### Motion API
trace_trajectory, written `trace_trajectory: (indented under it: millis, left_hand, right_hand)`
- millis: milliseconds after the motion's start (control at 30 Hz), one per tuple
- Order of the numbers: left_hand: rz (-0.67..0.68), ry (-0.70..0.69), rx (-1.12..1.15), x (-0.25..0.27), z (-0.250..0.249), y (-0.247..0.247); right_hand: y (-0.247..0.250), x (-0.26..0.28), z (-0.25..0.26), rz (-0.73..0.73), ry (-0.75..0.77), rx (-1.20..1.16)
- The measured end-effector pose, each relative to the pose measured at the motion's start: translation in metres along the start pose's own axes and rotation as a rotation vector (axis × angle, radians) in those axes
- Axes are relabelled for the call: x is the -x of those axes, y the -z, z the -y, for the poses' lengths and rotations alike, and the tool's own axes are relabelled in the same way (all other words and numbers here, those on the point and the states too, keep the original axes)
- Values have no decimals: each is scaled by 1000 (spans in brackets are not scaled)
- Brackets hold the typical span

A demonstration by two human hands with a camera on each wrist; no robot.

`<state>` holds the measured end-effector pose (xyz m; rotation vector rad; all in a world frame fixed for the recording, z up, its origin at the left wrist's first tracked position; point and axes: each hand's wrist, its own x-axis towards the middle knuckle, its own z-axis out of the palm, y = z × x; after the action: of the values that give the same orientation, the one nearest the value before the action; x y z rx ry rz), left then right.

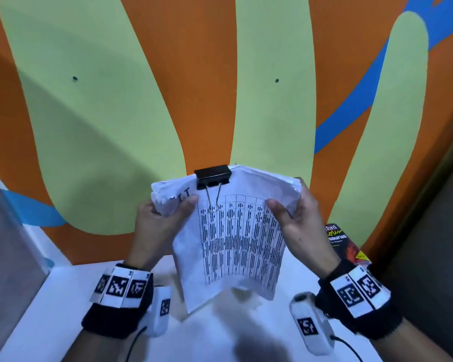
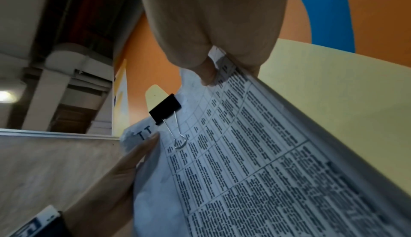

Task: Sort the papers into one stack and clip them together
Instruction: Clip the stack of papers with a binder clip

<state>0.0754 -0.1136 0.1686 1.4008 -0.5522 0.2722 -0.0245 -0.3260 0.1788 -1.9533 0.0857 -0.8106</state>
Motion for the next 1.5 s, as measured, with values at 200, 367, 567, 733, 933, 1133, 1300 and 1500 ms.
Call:
trace_trajectory:
  millis: [200, 367, 567, 733, 933, 1133, 1300, 1500]
  left_hand:
    - [184, 436, -184, 44, 91, 23]
    - [172, 423, -219, 57, 94, 20]
    - [131, 392, -188, 54, 95, 29]
    - [163, 475, -215, 72, 110, 26]
    - [259, 539, -250, 75, 124, 44]
    - [300, 662, -545, 106, 180, 55]
    - [262, 717, -547, 115, 186, 53]
    - [482, 794, -606, 144, 145, 80]
  right_hand:
    - [-29, 56, -70, 151, -154, 29]
    - [-34, 67, -101, 185, -216, 79]
    - [-34, 59, -99, 151, -222, 9]
    - [-46, 92, -132, 255, -418, 54]
    - [-47, 98, -130, 341, -538, 156]
    - [-67, 115, -161, 511, -805, 213]
    - [-76, 121, -166, 437, -867, 271]
    - [-50, 141, -146, 699, -540, 491]
